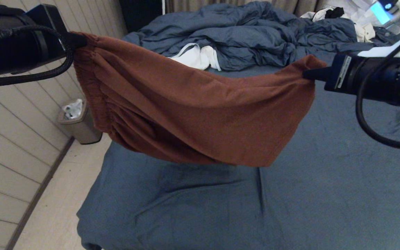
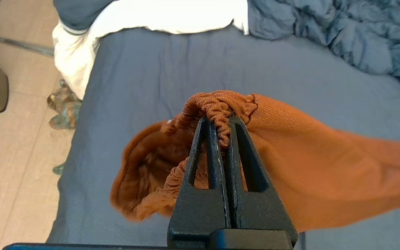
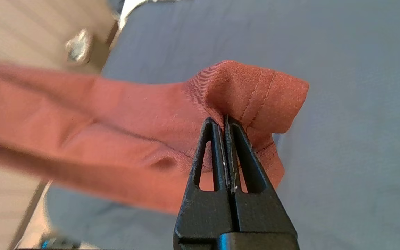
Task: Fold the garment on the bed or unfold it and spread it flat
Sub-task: Unford the brown shorts
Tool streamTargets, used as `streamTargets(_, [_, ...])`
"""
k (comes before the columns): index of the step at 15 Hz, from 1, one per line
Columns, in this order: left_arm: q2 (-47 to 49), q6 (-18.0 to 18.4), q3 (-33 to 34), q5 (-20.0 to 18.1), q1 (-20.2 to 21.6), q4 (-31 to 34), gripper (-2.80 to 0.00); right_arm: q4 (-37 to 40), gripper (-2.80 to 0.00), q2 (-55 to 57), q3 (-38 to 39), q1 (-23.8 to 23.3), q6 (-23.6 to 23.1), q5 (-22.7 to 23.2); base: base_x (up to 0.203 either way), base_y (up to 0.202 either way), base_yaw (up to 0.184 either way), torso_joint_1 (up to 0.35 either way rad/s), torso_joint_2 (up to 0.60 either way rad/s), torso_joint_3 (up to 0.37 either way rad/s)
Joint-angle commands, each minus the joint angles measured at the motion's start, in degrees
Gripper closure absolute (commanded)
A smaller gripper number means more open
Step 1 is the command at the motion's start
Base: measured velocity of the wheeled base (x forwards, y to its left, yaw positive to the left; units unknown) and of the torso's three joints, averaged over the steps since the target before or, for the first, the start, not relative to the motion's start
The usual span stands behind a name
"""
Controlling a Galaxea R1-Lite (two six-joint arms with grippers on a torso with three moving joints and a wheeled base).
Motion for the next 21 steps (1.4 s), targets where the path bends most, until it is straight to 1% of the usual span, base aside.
streamTargets(1, [-0.5,-0.1,0.0,0.1,-1.4,0.2,0.0,0.5,0.0,-1.7,0.4,2.8,0.1,0.1,0.0,0.0,0.0,0.0,0.0,0.0])
streamTargets(4, [-0.9,-0.1,-0.4,0.2,-4.4,1.3,0.0,0.9,0.0,-2.4,0.5,6.1,0.1,0.0,0.0,0.0,0.0,0.0,0.0,0.0])
streamTargets(7, [-3.0,-0.3,-0.8,0.3,-7.4,4.6,0.0,4.8,0.0,-4.6,-0.2,7.6,0.5,0.2,0.0,0.0,0.0,0.0,0.0,0.0])
streamTargets(8, [-3.7,-0.3,-0.8,0.7,-8.1,4.9,0.0,4.9,0.0,-5.2,0.1,8.5,0.5,0.2,0.0,0.0,0.0,0.0,0.0,0.0])
streamTargets(9, [-4.7,-0.2,-0.8,2.0,-9.3,5.2,0.0,5.9,0.0,-6.4,0.7,10.1,0.5,0.2,0.0,0.0,0.0,0.0,0.0,0.0])
streamTargets(10, [-5.9,-0.2,-0.5,3.0,-10.0,6.3,0.0,8.6,0.0,-7.7,1.4,11.3,0.5,0.2,0.0,0.0,0.0,0.0,0.0,0.0])
streamTargets(13, [-9.2,0.1,-0.2,3.3,-10.5,11.3,0.0,11.2,0.0,-10.8,4.3,12.0,0.5,1.3,0.0,0.0,0.0,0.0,0.0,0.0])
streamTargets(16, [-11.2,1.3,0.3,3.1,-11.1,11.8,0.0,11.8,0.0,-11.5,3.9,14.2,0.5,2.1,0.0,0.0,0.0,0.0,0.0,0.0])
streamTargets(19, [-12.4,1.8,0.3,3.1,-13.4,11.8,0.0,12.1,0.0,-11.8,3.9,16.9,0.4,2.1,0.0,0.0,0.0,0.0,0.0,0.0])
streamTargets(21, [-13.1,3.1,0.1,3.1,-14.0,11.9,0.0,14.2,0.0,-12.8,4.0,18.5,0.4,2.2,0.0,0.0,0.0,0.0,0.0,0.0])
